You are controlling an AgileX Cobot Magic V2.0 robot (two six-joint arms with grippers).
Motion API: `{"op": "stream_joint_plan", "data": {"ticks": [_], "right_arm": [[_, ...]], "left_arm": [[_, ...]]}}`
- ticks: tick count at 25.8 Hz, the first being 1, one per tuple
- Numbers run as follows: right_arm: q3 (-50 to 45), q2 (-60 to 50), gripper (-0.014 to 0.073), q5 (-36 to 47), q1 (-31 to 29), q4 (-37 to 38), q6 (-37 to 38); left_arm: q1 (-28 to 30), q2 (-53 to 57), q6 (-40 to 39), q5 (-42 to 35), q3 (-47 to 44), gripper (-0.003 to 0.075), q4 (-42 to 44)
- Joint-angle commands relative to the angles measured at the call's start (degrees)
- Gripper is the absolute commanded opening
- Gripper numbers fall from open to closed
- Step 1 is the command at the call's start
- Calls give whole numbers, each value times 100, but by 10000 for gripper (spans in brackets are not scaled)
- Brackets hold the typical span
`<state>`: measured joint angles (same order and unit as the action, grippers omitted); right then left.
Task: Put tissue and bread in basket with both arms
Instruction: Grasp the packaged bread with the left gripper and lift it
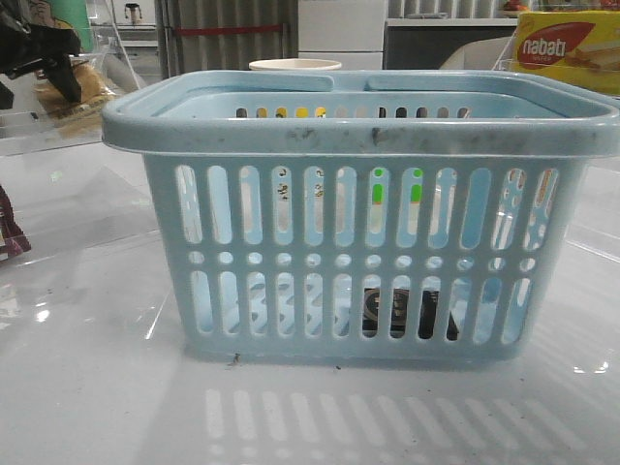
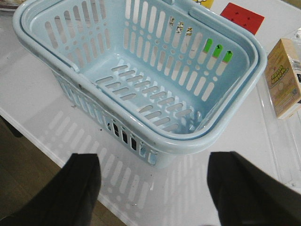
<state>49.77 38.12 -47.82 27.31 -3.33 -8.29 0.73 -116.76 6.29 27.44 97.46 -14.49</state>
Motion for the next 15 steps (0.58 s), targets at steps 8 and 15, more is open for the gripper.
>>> {"op": "stream_joint_plan", "data": {"ticks": [8,15], "right_arm": [[138,0,581,392,0,46,-32],[138,0,581,392,0,46,-32]], "left_arm": [[14,41,-6,-236,380,577,-590],[14,41,-6,-129,380,450,-590]]}}
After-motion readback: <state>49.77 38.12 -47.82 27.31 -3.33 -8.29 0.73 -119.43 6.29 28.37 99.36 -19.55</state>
